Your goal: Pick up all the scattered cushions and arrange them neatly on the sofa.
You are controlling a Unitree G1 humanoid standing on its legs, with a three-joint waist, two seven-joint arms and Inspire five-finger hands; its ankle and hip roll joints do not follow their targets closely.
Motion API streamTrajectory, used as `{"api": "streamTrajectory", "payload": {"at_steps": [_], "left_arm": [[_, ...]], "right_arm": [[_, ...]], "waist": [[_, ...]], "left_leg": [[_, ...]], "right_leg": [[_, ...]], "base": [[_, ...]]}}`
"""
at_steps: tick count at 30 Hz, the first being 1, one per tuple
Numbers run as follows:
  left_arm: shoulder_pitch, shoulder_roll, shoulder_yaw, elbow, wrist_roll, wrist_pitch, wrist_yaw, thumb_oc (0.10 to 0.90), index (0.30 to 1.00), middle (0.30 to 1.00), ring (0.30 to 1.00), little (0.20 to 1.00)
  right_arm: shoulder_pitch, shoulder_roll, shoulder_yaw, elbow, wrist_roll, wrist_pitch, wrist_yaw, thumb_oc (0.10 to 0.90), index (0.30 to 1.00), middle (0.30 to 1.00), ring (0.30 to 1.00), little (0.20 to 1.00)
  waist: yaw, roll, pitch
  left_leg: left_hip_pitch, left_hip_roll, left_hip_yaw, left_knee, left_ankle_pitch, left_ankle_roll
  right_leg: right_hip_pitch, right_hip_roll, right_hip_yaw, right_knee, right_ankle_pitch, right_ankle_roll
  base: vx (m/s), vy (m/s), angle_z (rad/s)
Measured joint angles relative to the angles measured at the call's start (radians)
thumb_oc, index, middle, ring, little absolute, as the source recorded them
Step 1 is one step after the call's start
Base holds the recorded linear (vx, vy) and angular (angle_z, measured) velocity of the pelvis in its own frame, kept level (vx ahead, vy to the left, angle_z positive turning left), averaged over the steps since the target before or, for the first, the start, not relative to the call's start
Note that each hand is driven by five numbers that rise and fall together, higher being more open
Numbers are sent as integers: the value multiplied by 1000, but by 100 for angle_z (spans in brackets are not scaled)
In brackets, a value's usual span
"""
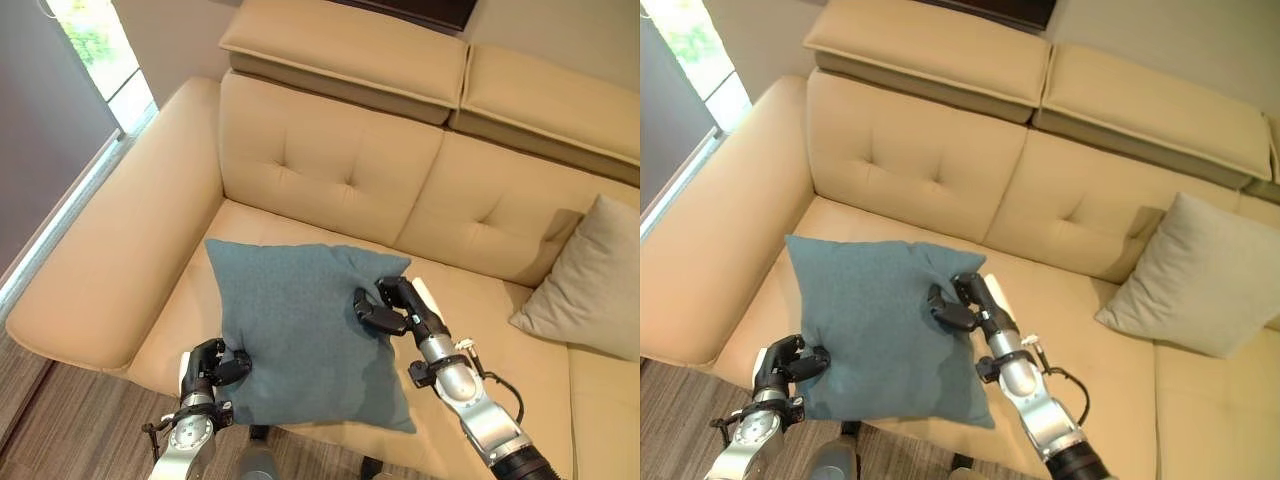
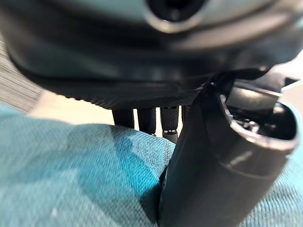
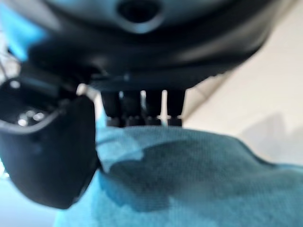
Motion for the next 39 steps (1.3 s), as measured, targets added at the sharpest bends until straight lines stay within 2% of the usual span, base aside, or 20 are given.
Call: {"api": "streamTrajectory", "payload": {"at_steps": [3,5,6,8,10,13,15,17,22,28,30,31,32,33,34,35,36,37,38,39], "left_arm": [[-167,35,-46,75,74,6,38,400,300,300,300,300],[-350,68,-95,187,103,5,82,400,300,300,300,300],[-556,110,-187,360,110,18,97,400,300,300,300,300],[-809,138,-225,483,155,36,140,400,300,300,300,300],[-928,152,-215,494,196,35,187,400,300,300,300,300],[-1057,197,-246,569,228,20,237,400,300,300,300,300],[-1105,215,-243,573,235,4,272,400,300,300,300,300],[-1214,245,-294,654,231,-2,259,400,300,300,300,300],[-1321,229,-319,769,166,-22,218,400,300,300,300,300],[-1335,166,-324,853,120,-16,194,400,300,300,300,300],[-1337,164,-325,854,124,-14,184,400,300,300,300,300],[-1363,167,-339,856,129,-14,183,400,300,300,300,300],[-1379,168,-356,859,130,-15,183,400,300,300,300,300],[-1389,173,-369,858,135,-17,184,400,300,300,300,300],[-1409,203,-369,860,136,-17,182,400,300,300,300,300],[-1420,210,-369,860,136,-17,182,400,300,300,300,300],[-1432,207,-366,860,136,-17,184,400,300,300,300,300],[-1435,195,-365,865,135,-17,188,400,300,300,300,300],[-1446,196,-361,873,135,-18,190,400,300,300,300,300],[-1450,196,-359,873,136,-18,190,400,300,300,300,300]], "right_arm": [[-194,-89,72,68,-61,6,-36,400,300,300,300,300],[-390,-148,169,159,-128,6,-83,400,300,300,300,300],[-579,-161,264,291,-157,8,-99,400,300,300,300,300],[-758,-157,317,381,-208,35,-135,400,300,300,300,300],[-810,-160,318,406,-237,49,-174,400,300,300,300,300],[-946,-178,437,499,-256,49,-208,400,300,300,300,300],[-995,-183,460,518,-265,48,-232,400,300,300,300,300],[-1138,-191,573,594,-268,42,-232,400,300,300,300,300],[-1285,-187,666,695,-267,35,-233,400,300,300,300,300],[-1358,-177,778,778,-266,39,-233,400,300,300,300,300],[-1368,-177,803,792,-268,40,-238,400,300,300,300,300],[-1414,-175,859,846,-276,37,-251,400,300,300,300,300],[-1441,-173,884,871,-287,37,-251,400,300,300,300,300],[-1463,-180,879,867,-305,35,-252,400,300,300,300,300],[-1500,-181,905,855,-318,29,-263,400,300,300,300,300],[-1511,-183,904,852,-324,26,-267,400,300,300,300,300],[-1530,-185,903,847,-329,23,-273,400,300,300,300,300],[-1536,-203,903,827,-343,18,-277,400,300,300,300,300],[-1542,-210,903,827,-347,17,-287,400,300,300,300,300],[-1542,-212,904,822,-349,18,-296,400,300,300,300,300]], "waist": [[-15,1,-7],[-45,2,-7],[-53,3,-8],[-80,5,-7],[-86,6,-5],[-91,22,6],[-89,35,14],[-93,38,16],[-106,39,17],[-111,38,17],[-113,30,22],[-116,7,36],[-116,4,38],[-100,20,33],[-119,27,32],[-132,26,36],[-129,24,45],[-136,24,45],[-140,22,47],[-143,24,48]], "left_leg": [[-63,24,23,3,13,-8],[-121,30,34,7,37,-3],[-177,34,42,23,48,2],[-248,30,49,20,74,9],[-270,26,51,19,80,12],[-270,28,52,19,80,12],[-270,32,52,16,80,12],[-295,37,54,14,80,12],[-338,35,53,9,80,11],[-392,44,48,14,81,11],[-426,45,44,70,80,11],[-548,31,24,233,14,-5],[-579,14,6,196,5,-4],[-520,31,-1,33,182,23],[-493,52,14,-45,175,29],[-502,54,9,-45,176,31],[-518,63,-1,-44,178,37],[-528,45,-1,-44,178,37],[-536,23,-3,-44,177,36],[-537,21,-5,-45,175,36]], "right_leg": [[-81,21,37,-5,29,3],[-155,26,57,-2,52,0],[-207,29,73,-4,78,0],[-276,26,77,-23,115,3],[-291,21,75,-39,129,1],[-293,23,75,-39,129,1],[-296,27,74,-39,129,1],[-326,32,76,-39,129,1],[-372,30,74,-39,129,1],[-419,36,69,-39,130,1],[-418,35,68,-39,136,-8],[-423,18,69,-38,148,-18],[-429,15,68,-38,149,-18],[-444,54,76,-37,146,-15],[-461,65,71,-25,129,8],[-485,65,73,3,120,18],[-561,66,68,65,89,31],[-562,60,69,-57,127,14],[-586,52,71,-55,218,-6],[-587,52,42,-47,212,-4]], "base": [[-211,17,-32],[-279,38,-26],[-170,44,-26],[-127,31,-13],[-93,18,-1],[-59,13,-4],[-49,15,-6],[-22,15,-8],[-16,10,0],[0,-8,2],[-3,-52,20],[3,-23,27],[12,-13,-6],[13,-13,-27],[13,-28,-33],[21,-50,-21],[21,-50,-9],[31,-26,8],[18,-4,34],[24,2,18]]}}
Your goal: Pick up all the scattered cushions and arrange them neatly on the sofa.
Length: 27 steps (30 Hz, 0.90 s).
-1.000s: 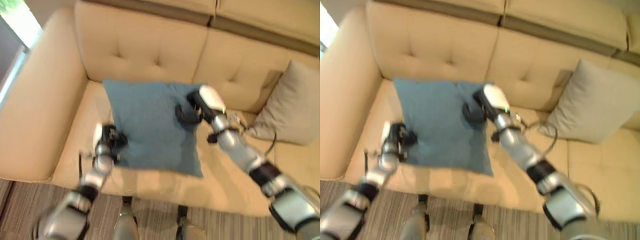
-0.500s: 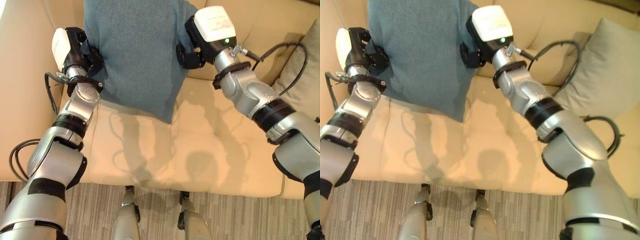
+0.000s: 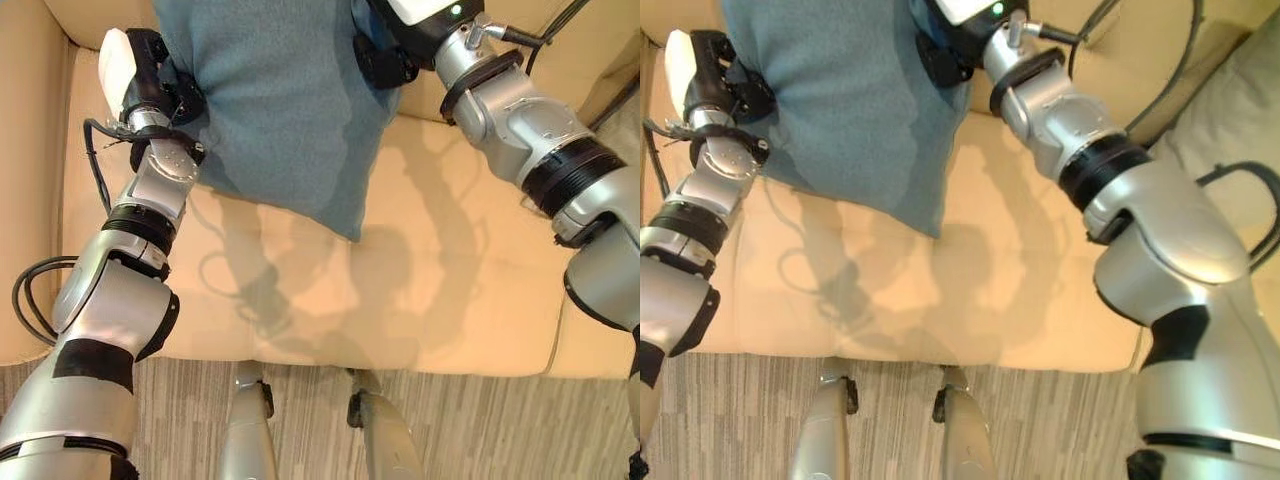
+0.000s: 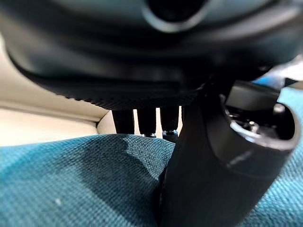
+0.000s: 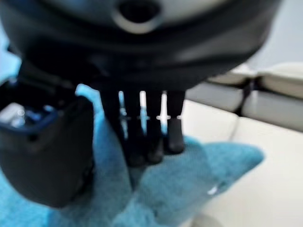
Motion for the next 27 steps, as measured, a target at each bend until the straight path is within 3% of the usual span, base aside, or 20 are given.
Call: {"api": "streamTrajectory", "payload": {"at_steps": [2,4,7,10,15,21,22,23,24,25,27], "left_arm": [[-1,20,0,2,0,0,0,400,300,300,300,300],[-1,19,-3,-2,0,0,18,400,300,300,300,300],[-11,24,0,-12,-2,1,26,400,300,300,300,300],[-11,8,1,-35,-33,1,61,400,300,300,300,300],[-10,-34,10,-63,-100,0,59,400,300,300,300,300],[0,-96,47,-77,-188,0,72,400,300,300,300,300],[4,-108,62,-75,-188,0,75,505,458,458,458,458],[4,-114,69,-73,-188,0,77,547,521,521,521,521],[5,-118,76,-68,-187,0,79,651,676,676,676,676],[4,-116,76,-61,-183,0,79,800,900,900,900,900],[2,-114,69,-27,-137,2,81,800,900,900,900,900]], "right_arm": [[0,-9,5,-39,-13,1,-7,400,300,300,300,300],[0,-21,5,-48,-21,6,-21,400,300,300,300,300],[-4,-56,-11,-116,-28,20,-32,400,300,300,300,300],[-3,-99,-19,-149,-41,34,-46,400,300,300,300,300],[14,-104,-87,-148,-64,85,-69,400,300,300,300,300],[36,-103,-175,-154,-66,128,-133,400,300,300,300,300],[36,-103,-175,-153,-71,130,-137,400,300,300,300,300],[36,-103,-174,-152,-74,131,-138,400,300,300,300,300],[36,-101,-173,-150,-78,132,-139,400,300,300,300,300],[36,-98,-170,-150,-86,133,-140,400,300,300,300,300],[36,-84,-157,-134,-103,133,-151,400,300,300,300,300]], "waist": [[4,-4,2],[5,-30,15],[8,-25,14],[3,-24,16],[6,-24,16],[7,-24,16],[7,-24,16],[8,-24,16],[8,-24,16],[9,-24,16],[9,-24,16]], "left_leg": [[-17,14,2,34,-6,-7],[-107,7,3,211,-47,-15],[-36,24,27,80,-42,-20],[-36,7,34,51,-42,-20],[-36,-18,48,40,-32,-11],[-35,-17,51,29,-20,-13],[-34,-15,51,29,-20,-13],[-34,-14,51,29,-20,-13],[-35,-13,51,29,-20,-13],[-34,-11,51,29,-20,-13],[-29,-9,52,29,-20,-13]], "right_leg": [[2,14,4,1,5,-1],[10,3,18,2,21,-10],[-6,20,30,1,14,-8],[-28,2,30,1,14,-8],[-33,-24,29,1,10,-2],[-39,-18,31,1,9,-1],[-39,-17,31,1,9,-1],[-39,-16,31,1,9,-1],[-40,-15,32,1,9,-1],[-39,-14,31,1,9,-1],[-36,-13,31,1,9,-1]], "base": [[14,4,2],[25,8,8],[28,9,-22],[7,2,-2],[1,-5,3],[-6,-7,-1],[0,0,0],[0,0,0],[0,0,0],[-21,-33,-2],[0,0,0]]}}
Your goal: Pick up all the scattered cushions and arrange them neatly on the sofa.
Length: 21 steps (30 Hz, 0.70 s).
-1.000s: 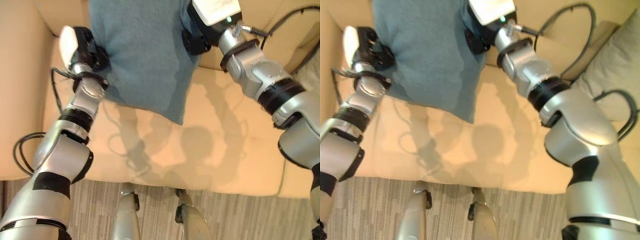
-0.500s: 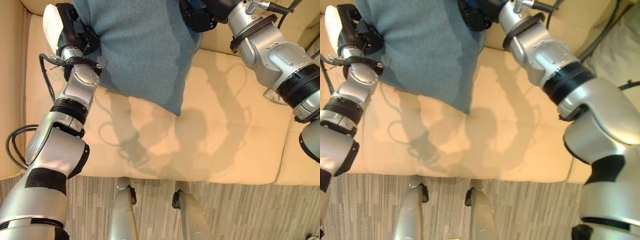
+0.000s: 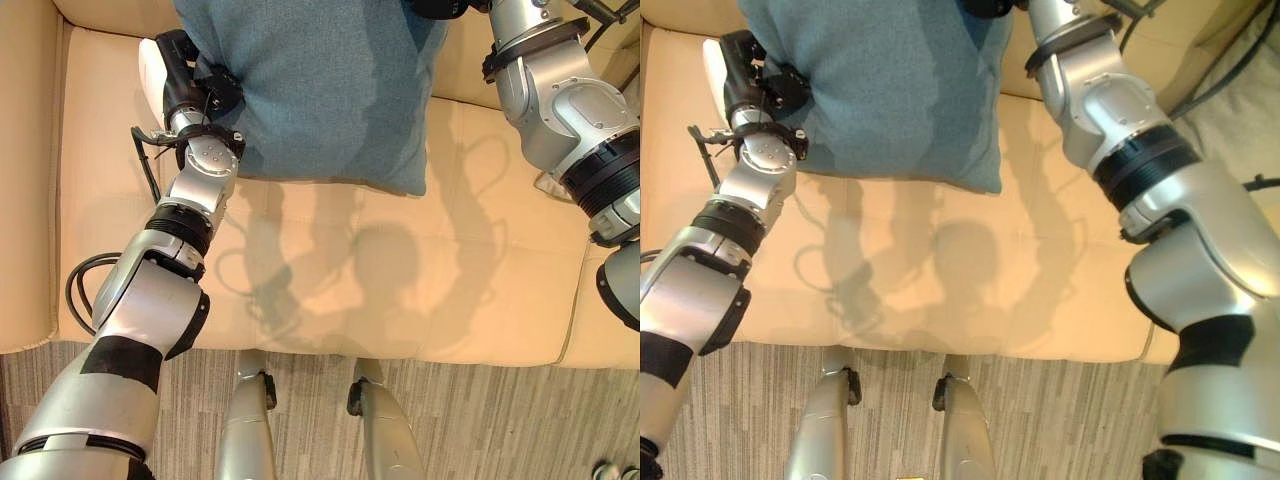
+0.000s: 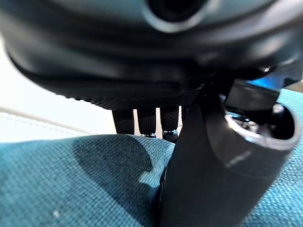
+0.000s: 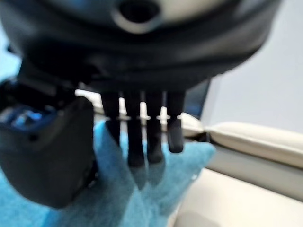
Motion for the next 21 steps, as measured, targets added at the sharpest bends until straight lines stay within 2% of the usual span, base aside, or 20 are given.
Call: {"api": "streamTrajectory", "payload": {"at_steps": [1,2,4,6,12,14,16,19,21], "left_arm": [[0,4,-5,17,26,1,0,800,900,900,900,900],[0,7,-13,35,70,10,1,800,900,900,900,900],[-1,21,-41,57,123,23,2,800,900,900,900,900],[-6,22,-40,70,139,29,2,800,900,900,900,900],[-11,51,-41,89,138,48,3,800,900,900,900,900],[-14,60,-37,88,137,58,17,800,900,900,900,900],[-14,67,-41,74,150,70,38,800,900,900,900,900],[-18,90,-33,59,157,79,67,800,900,900,900,900],[-18,101,-6,32,155,86,78,800,900,900,900,900]], "right_arm": [[0,15,3,15,-2,0,-4,400,300,300,300,300],[1,37,5,35,-3,0,-4,800,900,900,900,900],[2,119,2,116,10,1,-18,800,900,900,900,900],[3,153,3,147,31,1,-19,800,900,900,900,900],[14,187,-53,186,155,-43,-3,800,900,900,900,900],[40,199,-136,179,204,-57,-3,800,900,900,900,900],[106,228,-314,149,303,-67,-25,800,900,900,900,900],[166,230,-396,122,358,-66,-72,800,900,900,900,900],[218,230,-482,66,384,-69,-95,800,900,900,900,900]], "waist": [[-3,0,0],[-4,0,0],[-8,0,0],[-11,0,0],[-26,0,0],[-27,1,0],[-24,1,0],[-25,2,0],[-24,17,10]], "left_leg": [[4,0,0,0,0,0],[8,0,1,0,0,0],[17,0,3,0,0,0],[18,-2,4,0,0,0],[18,-1,15,0,0,-1],[18,0,18,0,0,-1],[20,0,20,0,0,-1],[21,-1,20,0,0,-1],[29,-2,18,-1,0,-1]], "right_leg": [[3,0,0,0,0,0],[5,0,1,0,0,0],[12,-1,1,0,0,0],[12,1,1,0,0,0],[3,4,16,0,3,-5],[1,5,23,0,4,-6],[1,5,24,0,4,-6],[2,4,24,0,4,-6],[11,3,23,0,4,-6]], "base": [[0,0,0],[0,0,-3],[10,2,-4],[0,0,0],[19,0,-5],[25,21,-6],[32,35,-2],[0,0,0],[34,20,3]]}}
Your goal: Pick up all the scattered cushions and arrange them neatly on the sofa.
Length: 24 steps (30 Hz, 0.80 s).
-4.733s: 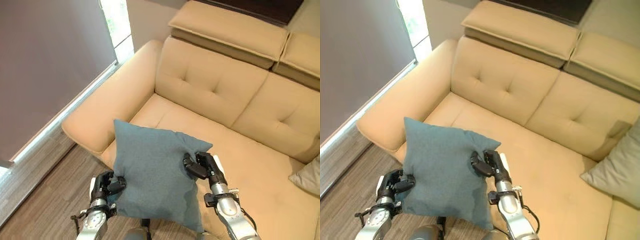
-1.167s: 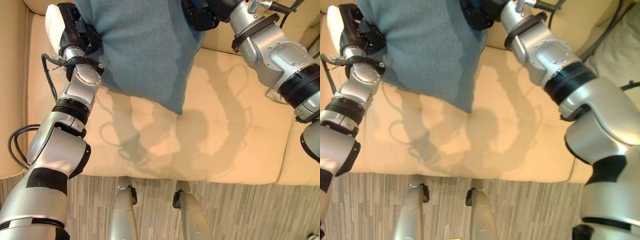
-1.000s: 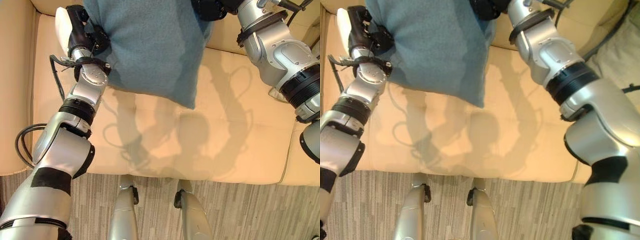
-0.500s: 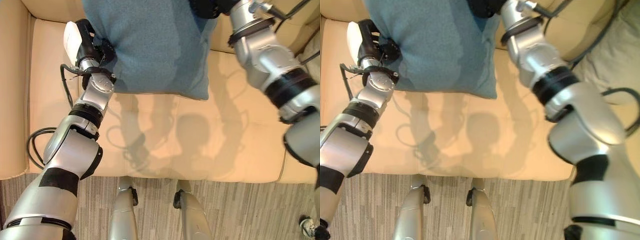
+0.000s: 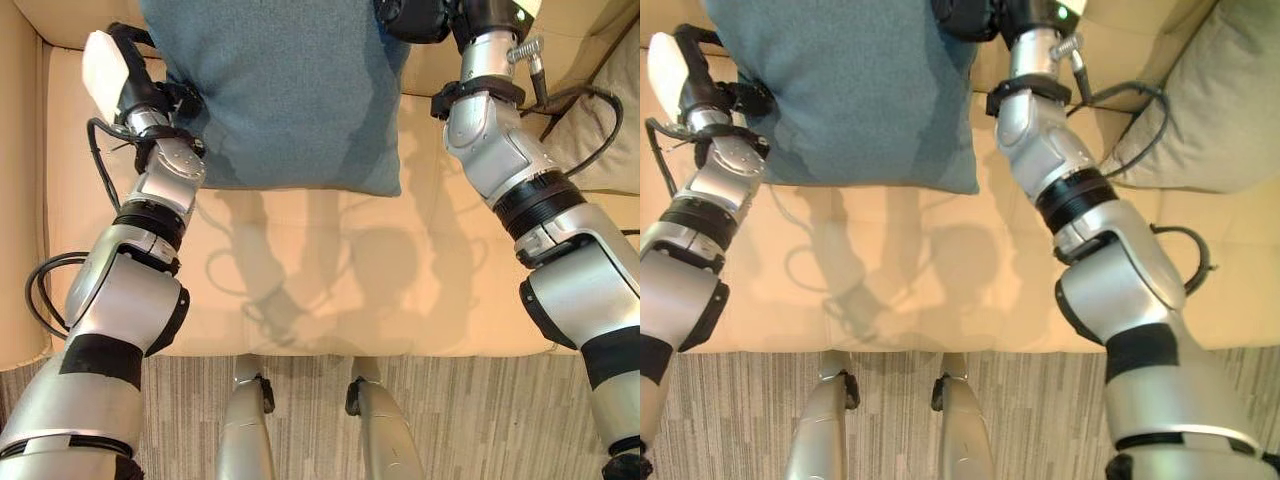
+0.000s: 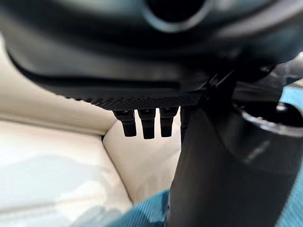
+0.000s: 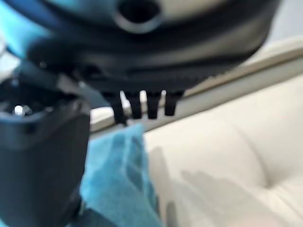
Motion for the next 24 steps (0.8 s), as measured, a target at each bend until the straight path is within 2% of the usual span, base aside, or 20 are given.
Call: {"api": "streamTrajectory", "payload": {"at_steps": [1,3,5,7,8,10,12,13,17,19,20,21,24], "left_arm": [[0,-3,27,-14,-11,-2,3,800,900,900,900,900],[2,-17,190,-81,-116,-6,41,800,900,900,900,900],[15,-26,273,-127,-211,-8,60,800,900,900,900,900],[24,-29,303,-166,-284,-16,76,800,900,900,900,900],[33,-29,315,-217,-324,-32,88,800,900,900,900,900],[50,-29,330,-267,-328,-60,95,800,900,900,900,900],[64,-25,350,-314,-368,-83,80,800,900,900,900,900],[74,-25,351,-314,-387,-90,73,800,900,900,900,900],[123,-16,344,-388,-446,-102,3,800,900,900,900,900],[201,-8,298,-440,-441,-113,-42,800,900,900,900,900],[224,-8,285,-450,-438,-115,-50,800,900,900,900,900],[275,-17,275,-470,-431,-123,-75,800,900,900,900,900],[300,-57,280,-417,-405,-127,-87,800,900,900,900,900]], "right_arm": [[23,1,-43,-31,16,-5,-11,800,900,900,900,900],[67,7,-131,-95,90,2,-70,800,900,900,900,900],[117,-3,-199,-149,106,5,-79,800,900,900,900,900],[157,-18,-256,-174,135,4,-93,800,900,900,900,900],[188,-37,-301,-178,159,2,-100,800,900,900,900,900],[215,-56,-313,-183,176,2,-99,800,900,900,900,900],[237,-70,-333,-216,204,-8,-66,800,900,900,900,900],[247,-69,-331,-219,212,-9,-52,800,900,900,900,900],[296,-91,-335,-312,214,-22,10,800,900,900,900,900],[344,-95,-333,-333,213,-29,38,800,900,900,900,900],[358,-94,-332,-334,213,-32,42,800,900,900,900,900],[387,-93,-333,-335,214,-38,52,800,900,900,900,900],[412,-92,-333,-335,224,-37,60,800,900,900,900,900]], "waist": [[4,7,5],[8,41,36],[14,56,48],[14,69,59],[15,73,62],[13,75,65],[8,75,133],[4,75,136],[-5,75,137],[-4,74,126],[-3,75,106],[-1,77,61],[-3,77,60]], "left_leg": [[3,0,0,-1,0,0],[35,-2,-1,-12,1,0],[56,-2,2,-19,1,0],[75,-1,2,-20,1,0],[82,-1,3,-20,1,0],[91,1,6,-20,1,0],[166,1,8,-22,1,1],[185,1,8,-25,0,2],[228,1,7,-27,-1,3],[256,0,7,-28,-9,11],[246,0,7,-28,-12,9],[215,0,7,-28,-26,4],[193,-1,9,-28,-23,1]], "right_leg": [[4,0,-1,0,0,0],[32,-1,-1,0,0,0],[48,-1,1,0,0,0],[65,0,1,0,0,0],[72,0,1,0,0,0],[79,1,1,0,0,0],[151,1,0,0,0,0],[169,2,-2,0,0,-1],[210,2,-1,0,-2,-4],[239,2,-3,0,-12,-9],[229,0,-2,0,-20,-7],[194,0,1,0,-35,-8],[170,0,3,0,-27,-14]], "base": [[36,8,7],[43,10,1],[54,5,-6],[18,-2,-1],[52,-8,-4],[30,-9,-2],[17,-15,-1],[0,0,0],[21,-10,1],[-26,-3,0],[-8,-10,-4],[-73,-11,-6],[-49,-8,-4]]}}
